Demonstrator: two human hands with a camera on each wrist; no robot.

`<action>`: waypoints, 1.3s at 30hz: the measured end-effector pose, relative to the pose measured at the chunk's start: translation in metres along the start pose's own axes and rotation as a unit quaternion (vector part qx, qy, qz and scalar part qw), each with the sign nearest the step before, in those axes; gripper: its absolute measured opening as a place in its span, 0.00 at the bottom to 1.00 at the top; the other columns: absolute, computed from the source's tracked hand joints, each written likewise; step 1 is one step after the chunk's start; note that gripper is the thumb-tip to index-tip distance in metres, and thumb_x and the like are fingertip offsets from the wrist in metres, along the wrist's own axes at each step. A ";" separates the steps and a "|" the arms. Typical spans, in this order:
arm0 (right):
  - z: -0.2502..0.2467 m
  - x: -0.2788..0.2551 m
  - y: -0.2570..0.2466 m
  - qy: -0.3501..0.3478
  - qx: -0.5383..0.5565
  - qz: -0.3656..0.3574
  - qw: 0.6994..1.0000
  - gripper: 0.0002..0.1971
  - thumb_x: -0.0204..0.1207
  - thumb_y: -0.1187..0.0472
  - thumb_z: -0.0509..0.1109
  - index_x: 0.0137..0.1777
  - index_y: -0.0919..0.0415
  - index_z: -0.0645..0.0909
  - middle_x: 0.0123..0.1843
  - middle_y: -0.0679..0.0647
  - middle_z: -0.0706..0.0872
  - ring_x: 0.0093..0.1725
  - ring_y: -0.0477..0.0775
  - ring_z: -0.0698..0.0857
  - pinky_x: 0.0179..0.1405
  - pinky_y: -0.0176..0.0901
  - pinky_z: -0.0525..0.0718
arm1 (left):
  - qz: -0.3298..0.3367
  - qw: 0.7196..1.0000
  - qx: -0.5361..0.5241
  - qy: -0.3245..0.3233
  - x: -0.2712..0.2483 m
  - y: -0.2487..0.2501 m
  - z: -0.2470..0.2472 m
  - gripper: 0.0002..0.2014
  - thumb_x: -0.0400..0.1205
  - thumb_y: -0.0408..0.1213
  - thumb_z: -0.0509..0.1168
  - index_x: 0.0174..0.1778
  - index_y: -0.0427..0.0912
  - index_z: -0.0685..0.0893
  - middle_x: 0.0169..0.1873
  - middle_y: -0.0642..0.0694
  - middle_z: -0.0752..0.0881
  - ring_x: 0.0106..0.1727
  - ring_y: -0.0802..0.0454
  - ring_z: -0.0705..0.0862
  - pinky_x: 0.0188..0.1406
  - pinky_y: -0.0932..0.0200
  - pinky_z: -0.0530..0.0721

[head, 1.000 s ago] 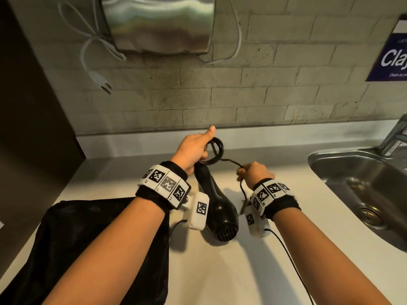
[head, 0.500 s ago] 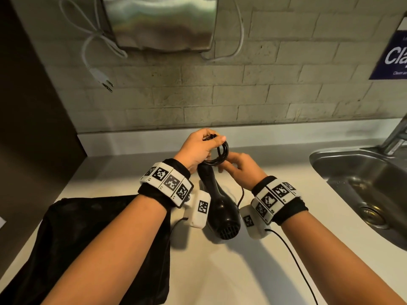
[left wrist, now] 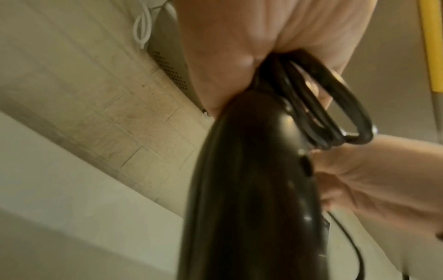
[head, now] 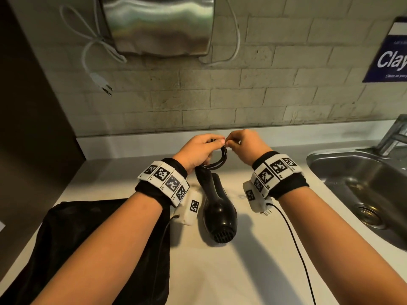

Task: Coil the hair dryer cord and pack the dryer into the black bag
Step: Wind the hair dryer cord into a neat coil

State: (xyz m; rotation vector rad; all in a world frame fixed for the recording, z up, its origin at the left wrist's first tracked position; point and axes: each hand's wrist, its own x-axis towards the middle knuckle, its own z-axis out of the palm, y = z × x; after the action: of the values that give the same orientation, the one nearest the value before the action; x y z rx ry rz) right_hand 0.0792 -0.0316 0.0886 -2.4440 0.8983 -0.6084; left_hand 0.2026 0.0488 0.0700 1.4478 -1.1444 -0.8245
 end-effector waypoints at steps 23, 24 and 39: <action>0.027 -0.040 -0.010 0.167 0.162 -0.051 0.971 0.12 0.77 0.70 0.60 0.56 0.64 0.82 0.45 0.60 0.87 0.38 0.54 0.82 0.33 0.26 0.75 | 0.041 0.989 0.054 0.128 0.008 -0.003 0.016 0.18 0.85 0.47 0.54 0.29 0.46 0.74 0.25 0.49 0.72 0.26 0.52 0.68 0.30 0.56 0.67; 0.030 -0.041 -0.010 0.164 0.171 -0.049 0.970 0.13 0.77 0.70 0.60 0.58 0.63 0.81 0.46 0.58 0.87 0.39 0.52 0.82 0.34 0.24 0.75 | 0.038 0.989 0.053 0.130 0.008 -0.003 0.015 0.19 0.85 0.47 0.54 0.28 0.46 0.74 0.25 0.49 0.71 0.26 0.51 0.68 0.31 0.56 0.67; 0.014 -0.057 0.028 0.110 0.298 0.051 0.947 0.12 0.78 0.71 0.60 0.57 0.64 0.81 0.36 0.52 0.85 0.23 0.41 0.81 0.23 0.23 0.77 | -0.019 0.988 0.031 0.152 -0.003 -0.002 0.005 0.20 0.81 0.47 0.60 0.23 0.47 0.66 0.21 0.49 0.66 0.23 0.52 0.65 0.26 0.59 0.63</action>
State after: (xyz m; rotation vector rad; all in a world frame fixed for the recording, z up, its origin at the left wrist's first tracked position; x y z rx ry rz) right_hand 0.0340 -0.0078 0.0484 -1.8012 0.7727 -0.9678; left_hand 0.1979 0.0497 0.0668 1.5882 -0.9205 -0.5728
